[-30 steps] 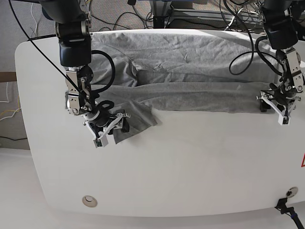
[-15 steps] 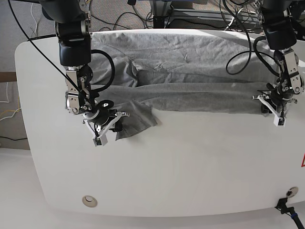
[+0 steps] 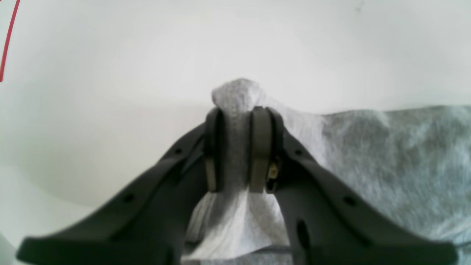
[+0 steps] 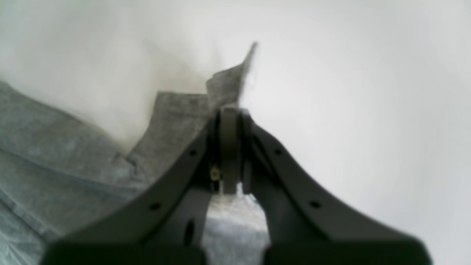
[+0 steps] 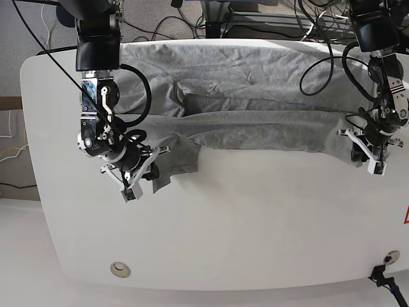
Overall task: Fold the T-shirt properly
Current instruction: 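Grasp the folded edge with both grippers and pull it taut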
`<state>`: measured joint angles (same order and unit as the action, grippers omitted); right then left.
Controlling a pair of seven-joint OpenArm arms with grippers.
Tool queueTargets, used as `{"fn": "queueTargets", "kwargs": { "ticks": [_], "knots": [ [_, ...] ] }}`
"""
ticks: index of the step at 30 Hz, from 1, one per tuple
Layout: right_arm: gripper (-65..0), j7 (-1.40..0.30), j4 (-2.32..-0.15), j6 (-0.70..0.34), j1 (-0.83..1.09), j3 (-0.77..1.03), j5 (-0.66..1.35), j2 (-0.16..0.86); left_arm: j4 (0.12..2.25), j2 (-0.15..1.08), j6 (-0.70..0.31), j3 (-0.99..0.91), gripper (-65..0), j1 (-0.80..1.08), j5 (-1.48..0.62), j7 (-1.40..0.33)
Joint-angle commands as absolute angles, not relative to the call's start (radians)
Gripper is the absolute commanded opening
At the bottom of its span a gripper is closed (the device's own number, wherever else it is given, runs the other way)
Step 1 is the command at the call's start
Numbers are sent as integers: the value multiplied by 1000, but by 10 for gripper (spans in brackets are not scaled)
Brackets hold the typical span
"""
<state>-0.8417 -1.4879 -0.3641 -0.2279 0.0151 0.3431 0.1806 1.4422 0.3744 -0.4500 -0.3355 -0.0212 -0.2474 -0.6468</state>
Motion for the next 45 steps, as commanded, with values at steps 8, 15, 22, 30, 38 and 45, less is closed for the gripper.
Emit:
{"fn": "queueTargets", "kwargs": {
  "ticks": [8, 15, 22, 30, 38, 45],
  "knots": [
    [-650, -1038, -1848, -372, -82, 58, 363, 191, 1626, 395, -450, -420, -555, 81, -263, -650],
    [-650, -1059, -1946, -372, 44, 58, 363, 219, 1647, 397, -452, -504, -555, 156, -263, -650],
    [-650, -1061, -1946, -372, 101, 58, 363, 286, 1641, 426, -452, -550, -555, 193, -263, -650],
    [-650, -1170, -1949, -372, 128, 59, 363, 298, 1646, 426, -452, -553, -555, 246, -263, -650],
    [-650, -1205, -1962, -440, 137, 59, 361, 320, 1639, 426, -452, -553, -555, 274, -260, -650],
    [-650, -1205, -1959, -450, 131, 59, 361, 323, 1506, 426, -452, -547, -513, 160, -255, -648]
  ]
}}
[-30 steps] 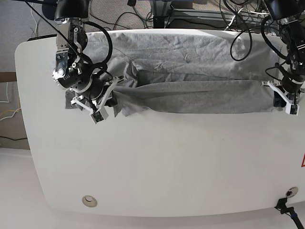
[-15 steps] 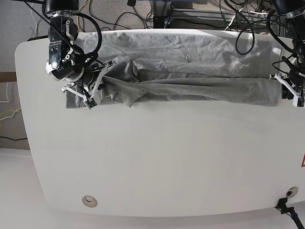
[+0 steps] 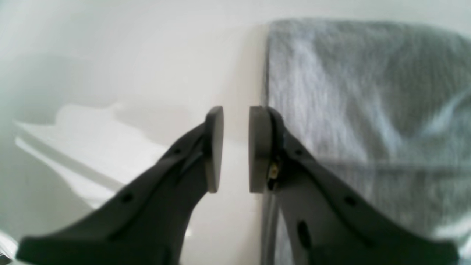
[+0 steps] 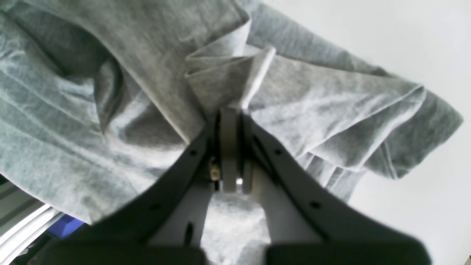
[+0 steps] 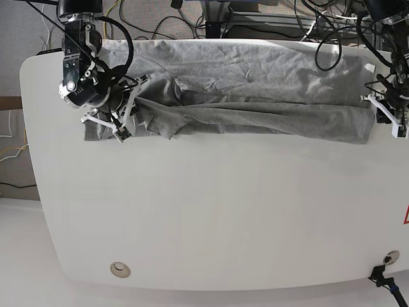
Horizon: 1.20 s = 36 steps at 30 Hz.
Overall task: Fold the T-shirt properly
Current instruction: 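Grasp the folded edge with both grippers and pull it taut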
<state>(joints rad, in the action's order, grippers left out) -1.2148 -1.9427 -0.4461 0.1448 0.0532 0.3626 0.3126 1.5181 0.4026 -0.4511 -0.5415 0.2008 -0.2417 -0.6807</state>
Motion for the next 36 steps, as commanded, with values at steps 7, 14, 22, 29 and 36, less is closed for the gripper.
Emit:
{"fn": "queueTargets", "kwargs": {
  "ticks": [7, 14, 22, 29, 36],
  "knots": [
    [-650, -1205, -1957, -450, 127, 59, 361, 320, 1336, 426, -452, -498, -185, 10, -262, -648],
    [-650, -1202, -1957, -450, 127, 59, 361, 317, 1313, 418, -452, -441, -175, -48, -263, -648],
    [-650, -1202, -1957, -450, 127, 59, 361, 317, 1175, 423, -452, -361, -175, -125, -262, -644],
    [-650, -1202, -1957, -450, 127, 59, 355, 288, 1171, 421, -452, -332, -178, -124, -262, -642],
    [-650, -1202, -1957, -450, 128, 59, 360, 285, 1173, 423, -452, -332, -449, -122, -259, -642]
  ]
}}
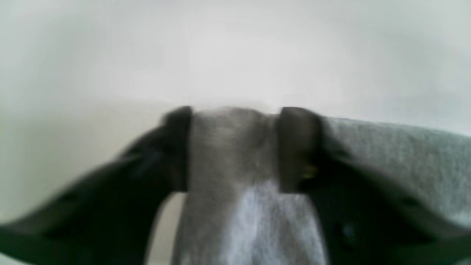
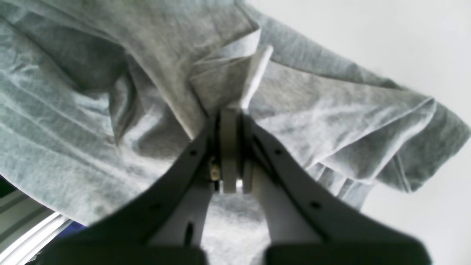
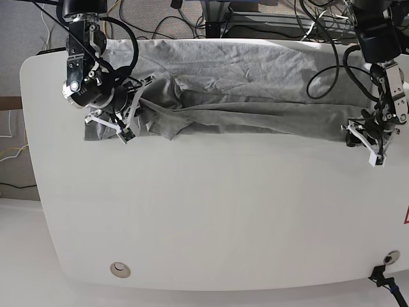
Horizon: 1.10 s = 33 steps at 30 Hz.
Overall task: Fold the T-shirt properly
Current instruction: 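Grasp the folded edge with both grippers and pull it taut, then lift the grasped edge and fold it back over the shirt body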
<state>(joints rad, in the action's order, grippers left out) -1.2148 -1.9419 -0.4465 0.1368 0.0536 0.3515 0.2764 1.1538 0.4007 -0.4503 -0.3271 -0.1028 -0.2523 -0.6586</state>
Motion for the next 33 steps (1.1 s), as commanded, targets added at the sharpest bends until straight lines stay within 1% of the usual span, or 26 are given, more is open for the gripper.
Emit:
{"fn": "queueTargets", "kwargs": {
  "ticks": [1, 2, 7, 12, 20, 29, 33],
  "knots": [
    [-650, -1202, -1957, -450, 128, 59, 360, 285, 1173, 424, -452, -332, -528, -124, -259, -642],
    [-650, -1202, -1957, -450, 128, 59, 360, 285, 1173, 424, -452, -332, -572, -124, -259, -642],
    [-650, -1202, -1957, -449, 127, 59, 360, 285, 1181, 424, -452, -337, -568, -125, -263, -642],
    [-650, -1202, -1957, -449, 127, 59, 360, 283, 1282, 424, -452, -340, -568, -113, -259, -645],
    [-650, -1202, -1957, -449, 127, 59, 360, 283, 1463, 424, -452, -340, -568, -30, -259, -671],
    [-650, -1202, -1957, -449, 127, 59, 360, 283, 1748, 424, -452, -469, -567, 177, -263, -782],
    [-650, -1202, -1957, -449, 127, 59, 358, 283, 1808, 423, -452, -510, -567, 275, -263, -785]
  ]
}}
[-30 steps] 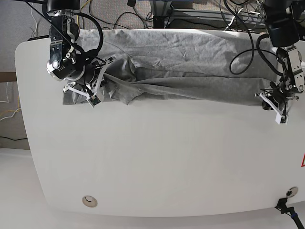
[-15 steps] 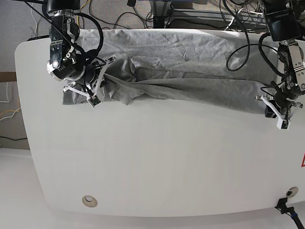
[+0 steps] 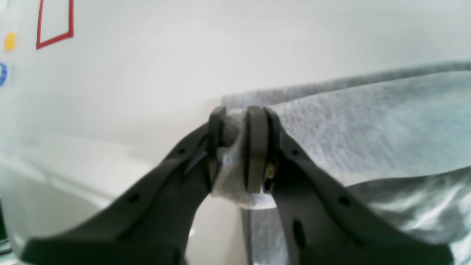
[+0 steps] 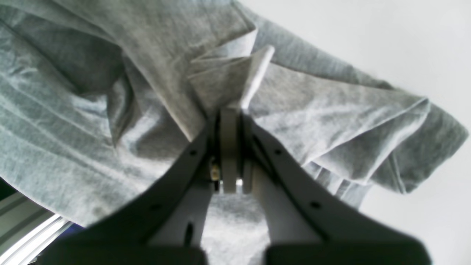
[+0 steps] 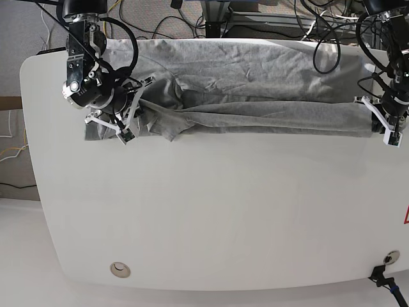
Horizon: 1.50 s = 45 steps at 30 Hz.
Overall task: Fold the T-shirt properly
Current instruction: 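Lift the grasped edge and fold it back over the shirt body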
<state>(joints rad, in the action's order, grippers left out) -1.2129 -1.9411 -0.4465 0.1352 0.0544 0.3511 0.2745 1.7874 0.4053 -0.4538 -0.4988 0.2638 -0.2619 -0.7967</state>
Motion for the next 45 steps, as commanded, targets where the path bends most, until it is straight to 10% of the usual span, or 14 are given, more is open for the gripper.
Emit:
{"fn": "queueTargets", "kwargs": {
  "ticks": [1, 33, 38, 40, 45],
  "knots": [
    [-650, -1202, -1957, -449, 127, 59, 357, 283, 1805, 423, -452, -510, -567, 295, -262, -785],
    [-650, -1273, -1998, -492, 343, 108, 426, 406, 1589, 470, -452, -487, -566, 338, -255, -780],
    [-431, -1290, -1998, -490, 341, 54, 420, 404, 1589, 472, -452, -467, -564, 337, -255, -780],
    [-322, -1288, -1998, -484, 338, 54, 421, 401, 1589, 490, -452, -447, -492, 337, -255, -783],
    [-135, -1241, -1998, -484, 334, 59, 421, 403, 1586, 498, -452, -438, -48, 337, -255, -785]
  ]
}}
